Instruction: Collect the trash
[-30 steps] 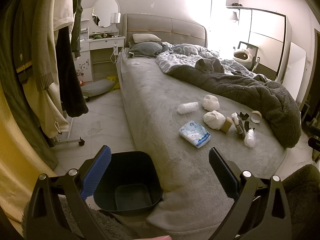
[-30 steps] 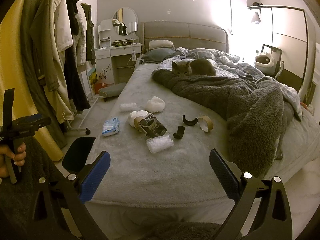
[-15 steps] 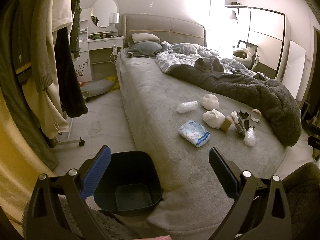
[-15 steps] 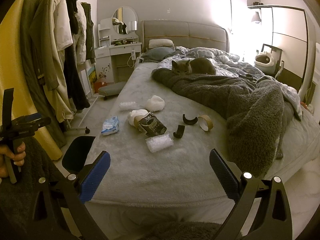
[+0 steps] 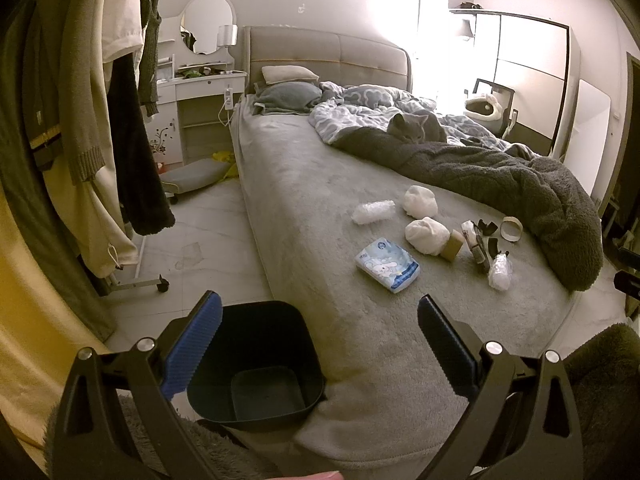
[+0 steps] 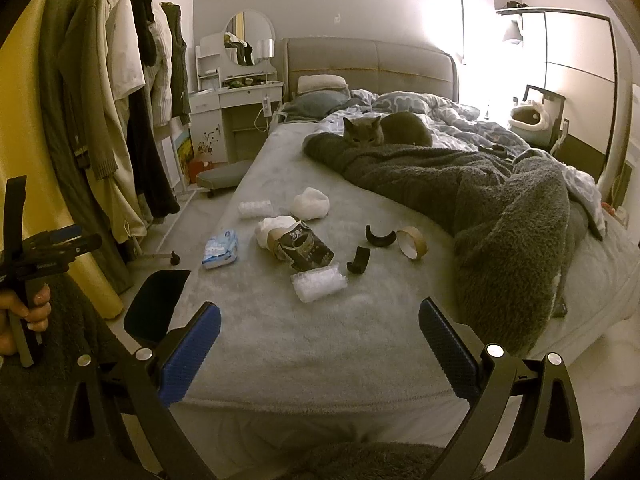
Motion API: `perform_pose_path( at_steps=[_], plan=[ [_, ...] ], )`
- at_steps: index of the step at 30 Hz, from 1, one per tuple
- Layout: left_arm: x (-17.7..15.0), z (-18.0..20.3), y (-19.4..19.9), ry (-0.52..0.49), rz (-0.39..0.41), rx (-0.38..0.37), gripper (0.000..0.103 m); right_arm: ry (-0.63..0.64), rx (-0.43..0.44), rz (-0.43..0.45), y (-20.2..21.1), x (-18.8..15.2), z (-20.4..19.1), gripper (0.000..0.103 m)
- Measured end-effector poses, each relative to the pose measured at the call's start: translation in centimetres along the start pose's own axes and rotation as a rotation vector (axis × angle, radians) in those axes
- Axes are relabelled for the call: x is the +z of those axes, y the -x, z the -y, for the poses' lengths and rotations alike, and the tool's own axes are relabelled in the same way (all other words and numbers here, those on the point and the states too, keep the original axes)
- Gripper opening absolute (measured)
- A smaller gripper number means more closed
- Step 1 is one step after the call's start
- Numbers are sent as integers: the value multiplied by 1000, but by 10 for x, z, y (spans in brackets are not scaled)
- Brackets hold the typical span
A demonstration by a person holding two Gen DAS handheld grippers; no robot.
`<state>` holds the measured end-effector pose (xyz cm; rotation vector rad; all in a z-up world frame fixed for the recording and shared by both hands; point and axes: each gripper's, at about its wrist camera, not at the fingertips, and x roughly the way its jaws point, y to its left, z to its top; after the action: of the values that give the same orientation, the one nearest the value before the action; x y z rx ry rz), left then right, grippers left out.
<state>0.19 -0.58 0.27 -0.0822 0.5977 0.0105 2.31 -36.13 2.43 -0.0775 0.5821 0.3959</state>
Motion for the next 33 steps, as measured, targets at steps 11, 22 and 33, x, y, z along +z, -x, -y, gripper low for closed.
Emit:
perform_pose_path(
  at_steps=[11,22,33],
  plan=[
    [0,-1,0,0,-1,0,100,8,-5,0,-2,0,-2,100],
    [-3,6,1,-14,5,39,99,76,-51,-58,-13,2,-13,100],
    [1,8,-20,-43,-35,-77,99,102,-20,-57,-53,17,-24,100]
  ],
)
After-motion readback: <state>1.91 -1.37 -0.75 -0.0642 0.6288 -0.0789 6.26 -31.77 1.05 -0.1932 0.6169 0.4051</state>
